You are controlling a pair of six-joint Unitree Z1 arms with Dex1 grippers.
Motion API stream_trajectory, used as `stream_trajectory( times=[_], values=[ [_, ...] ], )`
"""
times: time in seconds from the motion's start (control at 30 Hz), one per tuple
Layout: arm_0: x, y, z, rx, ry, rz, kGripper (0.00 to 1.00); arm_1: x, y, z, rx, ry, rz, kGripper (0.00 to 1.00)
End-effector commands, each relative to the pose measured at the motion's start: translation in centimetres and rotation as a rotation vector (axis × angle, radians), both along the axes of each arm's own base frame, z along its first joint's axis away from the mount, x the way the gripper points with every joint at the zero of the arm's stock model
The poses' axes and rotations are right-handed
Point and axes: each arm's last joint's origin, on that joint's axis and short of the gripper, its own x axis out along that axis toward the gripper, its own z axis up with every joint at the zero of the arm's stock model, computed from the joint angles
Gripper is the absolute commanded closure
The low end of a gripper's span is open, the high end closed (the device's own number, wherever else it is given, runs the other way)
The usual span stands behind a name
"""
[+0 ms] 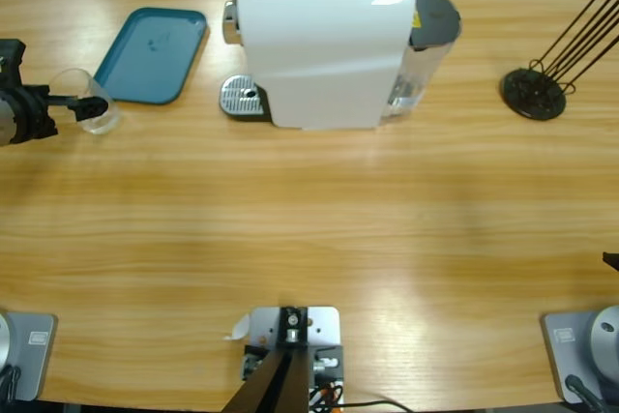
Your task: Pour coffee
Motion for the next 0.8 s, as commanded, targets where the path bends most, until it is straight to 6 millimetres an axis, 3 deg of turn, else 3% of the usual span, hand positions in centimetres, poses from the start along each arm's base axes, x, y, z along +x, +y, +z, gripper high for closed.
stream_trajectory(
  times=[0.03,0.3,0.57,0.6,0.63,0.8],
  values=[
    [0.88,-0.44,-2.02,-0.020,0.036,-0.021,0.004,-0.30,-0.29,-0.99,-0.006,0.020,0.015,0.004],
    [1.30,0.43,-1.95,-0.043,0.031,0.007,0.022,-0.27,-0.19,-1.04,-0.007,0.026,0.022,0.009],
    [1.54,0.19,-2.09,-0.049,0.030,-0.025,0.568,-0.22,-0.12,-1.06,-0.008,0.024,0.022,0.009],
    [1.57,0.13,-2.19,-0.051,0.034,-0.029,0.718,-0.22,-0.12,-1.06,-0.008,0.023,0.022,0.009],
    [1.58,0.07,-2.26,-0.057,0.040,-0.037,0.768,-0.23,-0.13,-1.05,-0.007,0.023,0.021,0.009],
    [1.45,-0.31,-2.60,-0.076,0.067,-0.081,0.768,-0.22,-0.13,-1.11,-0.006,0.021,0.020,0.013]
  ],
)
